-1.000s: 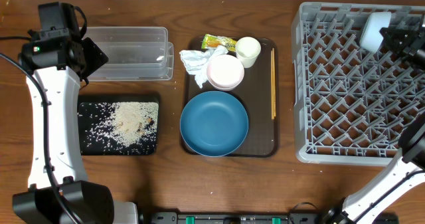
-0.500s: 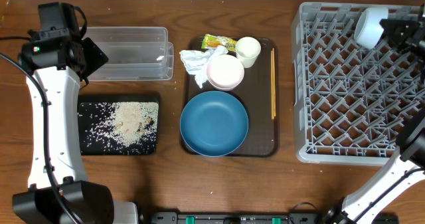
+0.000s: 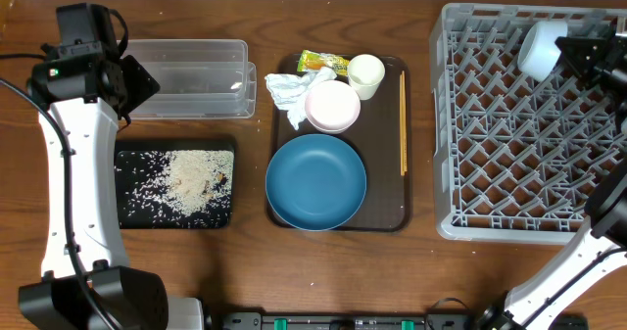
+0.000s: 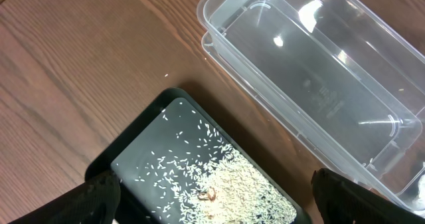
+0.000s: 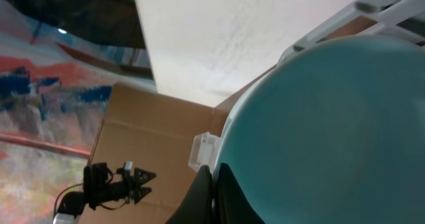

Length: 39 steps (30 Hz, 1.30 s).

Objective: Sort waste into correct bins and load items into the dishwasher rack
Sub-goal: 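Carry the light-blue bowl to the dish rack and place it, then reach the right gripper to the cream cup on the tray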

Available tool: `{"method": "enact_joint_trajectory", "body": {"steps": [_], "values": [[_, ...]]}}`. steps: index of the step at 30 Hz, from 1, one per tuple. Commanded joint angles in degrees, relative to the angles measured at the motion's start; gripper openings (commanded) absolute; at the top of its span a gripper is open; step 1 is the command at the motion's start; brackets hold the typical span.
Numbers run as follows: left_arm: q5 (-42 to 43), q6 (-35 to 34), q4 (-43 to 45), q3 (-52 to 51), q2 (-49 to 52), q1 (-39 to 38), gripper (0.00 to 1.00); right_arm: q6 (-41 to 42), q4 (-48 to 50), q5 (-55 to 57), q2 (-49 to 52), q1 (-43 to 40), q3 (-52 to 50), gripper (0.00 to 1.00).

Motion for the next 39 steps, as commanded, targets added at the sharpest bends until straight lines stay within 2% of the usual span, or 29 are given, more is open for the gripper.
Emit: {"method": "enact_joint_trajectory", "body": {"steps": [1, 6, 9, 12, 17, 19, 24, 27, 31, 35, 37, 39], "values": [[-0.3, -0.3, -0.2, 0.7, -0.1, 0.3, 0.95, 1.1, 0.0, 1.9, 0.6, -1.2, -0.6, 0.01], [-0.3, -0.3, -0.2, 0.7, -0.1, 0.2, 0.95, 2.4, 0.3, 4.7, -0.7, -2.7, -0.6, 0.05], [-0.3, -0.3, -0.2, 0.7, -0.1, 0.2, 0.95, 3.4, 0.3, 6.1, -2.6, -3.6, -0.6, 0.14], [-0.3, -0.3, -0.2, 0.7, -0.1, 0.2, 0.95, 3.4, 0.3, 6.4, -5.1, -4.3, -0.6, 0.29], [-0.3, -0.3, -0.2, 0.7, -0.1, 0.3, 0.95, 3.5, 0.3, 7.7, -9.9, -5.2, -0.6, 0.63], [-0.3, -0.3, -0.2, 0.7, -0.1, 0.3, 0.95, 3.5, 0.2, 9.3, -11.8, -5.4, -0.6, 0.7], [-0.3, -0.3, -0.2, 0.7, -0.1, 0.3, 0.95, 3.1, -1.3, 14.3, -16.5, -5.4, -0.6, 0.75], [-0.3, -0.3, -0.2, 0.7, -0.1, 0.2, 0.95, -0.4, -6.2, 19.1, -19.5, -4.9, -0.6, 0.76], [-0.3, -0.3, -0.2, 0.7, -0.1, 0.3, 0.95, -11.4, -20.8, 28.9, -23.6, -3.7, -0.5, 0.74], [-0.3, -0.3, -0.2, 0.7, -0.1, 0.2, 0.95, -24.8, -38.9, 48.0, -28.2, -0.6, -0.5, 0.72], [-0.3, -0.3, -0.2, 0.7, -0.1, 0.2, 0.95, -29.8, -44.6, 56.5, -30.3, 2.1, -0.5, 0.72], [-0.3, -0.3, -0.2, 0.7, -0.1, 0.2, 0.95, -34.1, -48.4, 60.3, -32.5, 5.4, -0.5, 0.76]]}}
